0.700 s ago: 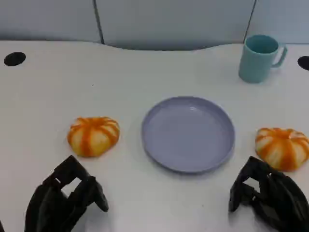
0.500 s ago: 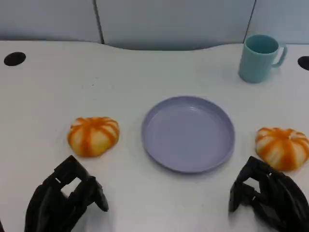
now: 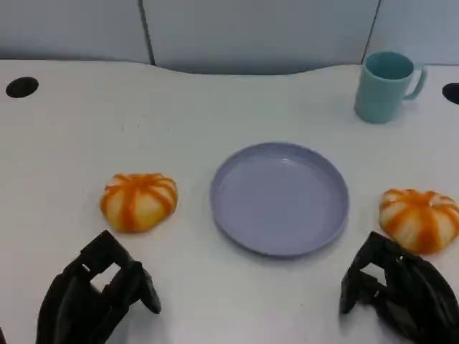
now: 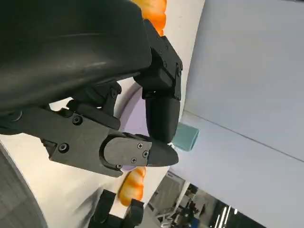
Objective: Grasp the bread from the table and place it into the plate.
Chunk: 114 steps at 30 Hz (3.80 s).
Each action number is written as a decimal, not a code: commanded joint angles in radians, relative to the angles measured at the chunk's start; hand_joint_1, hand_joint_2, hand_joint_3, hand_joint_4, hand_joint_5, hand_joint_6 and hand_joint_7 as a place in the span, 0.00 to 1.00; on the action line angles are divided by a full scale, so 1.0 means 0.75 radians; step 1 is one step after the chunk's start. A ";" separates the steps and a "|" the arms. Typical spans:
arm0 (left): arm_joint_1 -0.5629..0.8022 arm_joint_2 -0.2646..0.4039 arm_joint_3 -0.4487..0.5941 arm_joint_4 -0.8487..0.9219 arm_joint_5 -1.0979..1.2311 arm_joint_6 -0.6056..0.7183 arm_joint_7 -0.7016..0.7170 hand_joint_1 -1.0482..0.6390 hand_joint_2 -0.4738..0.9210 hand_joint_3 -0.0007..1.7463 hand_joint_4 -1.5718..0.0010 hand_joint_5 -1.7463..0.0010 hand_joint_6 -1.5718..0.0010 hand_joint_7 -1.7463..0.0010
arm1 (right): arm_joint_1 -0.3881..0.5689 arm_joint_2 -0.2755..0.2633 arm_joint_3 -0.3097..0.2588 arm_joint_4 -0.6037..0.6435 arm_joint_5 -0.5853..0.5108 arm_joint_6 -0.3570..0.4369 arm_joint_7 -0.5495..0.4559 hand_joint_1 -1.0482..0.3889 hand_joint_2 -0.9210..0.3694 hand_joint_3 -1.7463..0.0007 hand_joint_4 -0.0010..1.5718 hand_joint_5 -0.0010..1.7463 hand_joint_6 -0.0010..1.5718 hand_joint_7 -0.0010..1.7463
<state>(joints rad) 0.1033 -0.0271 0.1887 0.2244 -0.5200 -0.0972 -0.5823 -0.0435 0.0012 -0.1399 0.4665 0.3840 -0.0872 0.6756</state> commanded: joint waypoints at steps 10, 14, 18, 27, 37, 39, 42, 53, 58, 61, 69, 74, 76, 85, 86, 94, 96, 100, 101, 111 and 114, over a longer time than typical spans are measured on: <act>0.007 0.018 0.011 0.006 0.005 -0.014 -0.008 0.33 1.00 0.15 0.51 0.00 0.65 0.00 | -0.008 -0.016 -0.011 0.008 0.013 -0.004 0.006 0.31 0.00 0.82 0.45 1.00 0.39 0.84; -0.022 0.080 -0.005 0.069 0.195 -0.304 -0.017 0.29 1.00 0.14 0.67 0.00 0.71 0.18 | -0.010 -0.007 0.000 0.021 -0.004 -0.038 0.009 0.31 0.00 0.81 0.45 1.00 0.39 0.85; -0.051 0.145 -0.031 0.129 0.426 -0.619 0.039 0.26 1.00 0.13 0.74 0.23 0.71 0.47 | -0.033 -0.008 -0.002 0.073 0.000 -0.051 0.032 0.33 0.00 0.79 0.44 1.00 0.38 0.85; -0.061 0.302 -0.032 -0.048 1.061 -0.902 0.411 0.33 1.00 0.04 0.85 0.65 0.71 0.96 | -0.037 0.001 -0.007 0.062 0.017 -0.022 0.029 0.32 0.00 0.80 0.46 1.00 0.38 0.85; -0.086 0.456 -0.100 -0.294 1.492 -0.692 0.647 0.29 0.97 0.00 0.89 0.88 0.79 1.00 | -0.021 0.020 0.014 0.036 -0.005 -0.030 0.001 0.32 0.00 0.81 0.44 1.00 0.38 0.86; -0.115 0.499 -0.123 -0.296 1.573 -0.660 0.682 0.29 0.97 0.00 0.89 0.89 0.79 1.00 | -0.029 0.023 0.019 0.040 -0.011 -0.032 -0.008 0.32 0.00 0.81 0.44 1.00 0.38 0.86; -0.169 0.566 -0.158 -0.309 1.726 -0.575 0.721 0.26 0.99 0.01 0.93 0.92 0.83 1.00 | -0.039 0.033 0.026 0.038 -0.013 -0.024 -0.029 0.32 0.00 0.80 0.45 1.00 0.38 0.86; -0.246 0.658 -0.314 -0.373 1.793 -0.295 0.621 0.24 0.99 0.00 0.94 0.93 0.87 1.00 | -0.040 0.036 0.035 0.044 -0.014 -0.007 -0.046 0.34 0.00 0.78 0.44 1.00 0.39 0.86; -0.248 0.670 -0.364 -0.408 1.812 -0.199 0.591 0.24 0.99 0.00 0.95 0.94 0.88 1.00 | -0.033 0.027 0.032 0.016 -0.002 0.015 -0.045 0.34 0.00 0.78 0.44 1.00 0.39 0.86; -0.268 0.681 -0.391 -0.384 1.805 -0.171 0.595 0.24 1.00 0.00 0.95 0.94 0.88 1.00 | -0.030 0.028 0.030 0.009 -0.001 0.015 -0.042 0.33 0.00 0.79 0.44 1.00 0.39 0.86; -0.445 0.671 -0.485 -0.128 1.754 -0.137 0.600 0.22 1.00 0.02 0.98 0.96 0.91 1.00 | 0.005 0.027 0.028 -0.036 0.010 0.047 -0.039 0.34 0.00 0.79 0.44 1.00 0.39 0.84; -0.540 0.660 -0.552 -0.001 1.772 -0.118 0.631 0.21 1.00 0.03 0.98 0.96 0.91 1.00 | 0.016 0.028 0.032 -0.046 0.008 0.050 -0.039 0.34 0.00 0.80 0.45 1.00 0.39 0.84; -0.569 0.657 -0.575 0.037 1.778 -0.109 0.642 0.21 1.00 0.03 0.98 0.96 0.91 1.00 | 0.020 0.029 0.033 -0.047 0.007 0.049 -0.037 0.34 0.00 0.80 0.45 1.00 0.40 0.84; -0.666 0.639 -0.639 0.168 1.757 -0.088 0.650 0.22 1.00 0.01 0.97 0.96 0.90 1.00 | 0.053 0.030 0.055 -0.091 -0.021 0.054 -0.069 0.33 0.00 0.79 0.45 1.00 0.39 0.87; -0.670 0.638 -0.645 0.174 1.758 -0.081 0.648 0.22 1.00 0.01 0.97 0.96 0.90 1.00 | 0.059 0.030 0.057 -0.100 -0.019 0.063 -0.073 0.33 0.00 0.79 0.45 1.00 0.39 0.87; -0.730 0.612 -0.696 0.264 1.768 -0.027 0.651 0.25 0.99 0.00 0.98 0.96 0.91 1.00 | 0.081 0.015 0.061 -0.132 -0.001 0.078 -0.063 0.33 0.00 0.78 0.45 1.00 0.38 0.88; -0.744 0.608 -0.710 0.285 1.768 -0.019 0.658 0.26 0.99 0.00 0.98 0.96 0.90 1.00 | 0.086 0.015 0.062 -0.140 -0.004 0.079 -0.069 0.32 0.00 0.79 0.45 1.00 0.38 0.89; -0.772 0.599 -0.732 0.331 1.767 -0.014 0.680 0.27 0.97 0.00 0.97 0.95 0.90 0.99 | 0.097 0.011 0.064 -0.154 -0.006 0.083 -0.074 0.33 0.00 0.78 0.45 1.00 0.38 0.89; -0.774 0.600 -0.734 0.333 1.766 -0.014 0.682 0.27 0.97 0.00 0.97 0.95 0.90 1.00 | 0.097 0.011 0.065 -0.156 -0.006 0.084 -0.074 0.33 0.00 0.78 0.45 1.00 0.38 0.89; -0.976 0.541 -0.825 0.650 1.756 0.023 0.647 0.26 0.97 0.00 0.98 0.96 0.91 1.00 | 0.111 0.002 0.056 -0.158 0.012 0.074 -0.037 0.33 0.00 0.78 0.46 1.00 0.38 0.89; -1.014 0.529 -0.840 0.714 1.747 0.025 0.650 0.26 0.97 0.00 0.99 0.96 0.91 1.00 | 0.113 -0.001 0.059 -0.161 0.005 0.070 -0.039 0.33 0.00 0.77 0.46 1.00 0.38 0.90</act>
<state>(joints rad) -0.6288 0.3696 -0.4337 0.7249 0.8036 -0.0805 -0.0935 0.0341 0.0215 -0.0905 0.3540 0.3859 -0.0315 0.6421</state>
